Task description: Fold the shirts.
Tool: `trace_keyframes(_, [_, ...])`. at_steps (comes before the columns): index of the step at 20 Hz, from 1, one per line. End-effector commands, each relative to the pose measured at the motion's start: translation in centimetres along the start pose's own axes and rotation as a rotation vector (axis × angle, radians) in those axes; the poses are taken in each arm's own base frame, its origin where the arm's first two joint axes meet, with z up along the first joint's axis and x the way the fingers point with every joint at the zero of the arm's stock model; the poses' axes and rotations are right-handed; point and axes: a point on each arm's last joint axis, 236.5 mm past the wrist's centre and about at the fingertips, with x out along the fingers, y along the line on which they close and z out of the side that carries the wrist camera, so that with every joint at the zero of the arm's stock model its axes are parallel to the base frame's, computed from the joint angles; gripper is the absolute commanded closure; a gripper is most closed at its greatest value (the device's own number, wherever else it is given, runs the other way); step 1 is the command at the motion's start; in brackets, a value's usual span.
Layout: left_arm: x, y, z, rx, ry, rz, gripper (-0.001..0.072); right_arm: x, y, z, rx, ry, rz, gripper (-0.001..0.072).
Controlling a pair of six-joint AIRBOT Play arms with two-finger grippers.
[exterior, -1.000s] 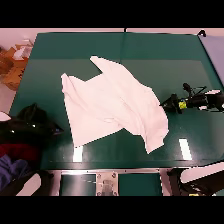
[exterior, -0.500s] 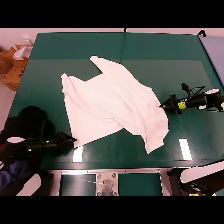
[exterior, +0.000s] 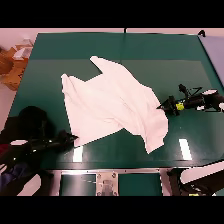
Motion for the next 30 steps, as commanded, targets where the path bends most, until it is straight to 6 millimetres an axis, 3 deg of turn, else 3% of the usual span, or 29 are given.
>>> trace_keyframes(1, [1.6, -0.7, -0.9, 0.074, 0.004, 0.018, 0.0401, 0.6, -0.8, -1.3, -0.009, 0.048, -0.038, 0.0427])
trace_keyframes(2, [1.9, -0.9, -1.6, 0.086, 0.027, 0.014, 0.043, 0.6, -0.8, -1.5, -0.009, 0.055, -0.035, 0.0427])
trace_keyframes(3, [1.9, -1.2, -2.2, 0.09, 0.051, 0.004, 0.0563, 0.6, -0.7, -1.6, -0.01, 0.061, -0.033, 0.0429])
trace_keyframes(4, [1.9, -1.4, -2.4, 0.09, 0.062, -0.003, 0.0656, 0.6, -0.7, -1.6, -0.014, 0.061, -0.031, 0.0475])
trace_keyframes(5, [1.8, -1.7, -2.3, 0.09, 0.062, -0.009, 0.0688, 0.6, -0.6, -1.6, -0.014, 0.061, -0.03, 0.0628])
trace_keyframes(6, [1.7, -2.3, -1.8, 0.097, 0.054, -0.016, 0.0689, 0.5, -0.3, -1.6, -0.015, 0.062, -0.021, 0.0698])
trace_keyframes(8, [1.2, -5.6, -0.2, 0.168, 0.043, -0.064, 0.0689, -0.5, 1.1, -0.6, -0.041, 0.03, 0.004, 0.0699])
trace_keyframes(10, [-0.5, -11.4, 1.6, 0.289, 0.051, -0.135, 0.0689, -3.6, 4.9, 1.5, -0.117, -0.084, 0.042, 0.07])
trace_keyframes(13, [-5.9, -22.7, 4.6, 0.536, -0.001, -0.191, 0.0689, -12.3, 15.4, 3.1, -0.318, -0.324, 0.147, 0.07])
trace_keyframes(15, [-11.7, -31.6, 5.3, 0.743, -0.112, -0.245, 0.0688, -19.8, 22.8, 1.7, -0.451, -0.518, 0.197, 0.0699])
trace_keyframes(17, [-18.8, -39.9, 4.5, 0.965, -0.292, -0.287, 0.0688, -27.6, 29.0, -1.8, -0.57, -0.733, 0.207, 0.0699])
trace_keyframes(20, [-29.8, -48.2, 0.8, 1.235, -0.61, -0.277, 0.0687, -38.6, 35.6, -8.9, -0.666, -1.127, 0.193, 0.0699])
trace_keyframes(22, [-36.1, -51.1, -2.2, 1.328, -0.812, -0.262, 0.0688, -44.5, 39.0, -15.2, -0.724, -1.392, 0.185, 0.0699])
trace_keyframes(24, [-41.1, -52.3, -4.4, 1.365, -0.988, -0.23, 0.0688, -48.3, 41.3, -21.3, -0.769, -1.622, 0.162, 0.0699])
trace_keyframes(25, [-42.4, -52.2, -4.9, 1.374, -1.037, -0.208, 0.0688, -49.5, 42.2, -24.0, -0.794, -1.72, 0.137, 0.0699])
trace_keyframes(27, [-43.3, -51.2, -4.5, 1.358, -1.082, -0.139, 0.0687, -50.7, 43.0, -27.3, -0.821, -1.851, 0.081, 0.0699])
trace_keyframes(29, [-43.6, -49.8, -2.6, 1.307, -1.11, -0.055, 0.0688, -51.0, 42.8, -28.1, -0.824, -1.889, 0.027, 0.0698])
trace_keyframes(30, [-43.2, -49.0, -1.3, 1.283, -1.104, -0.01, 0.0687, -50.9, 42.1, -27.3, -0.806, -1.875, -0.008, 0.0698])
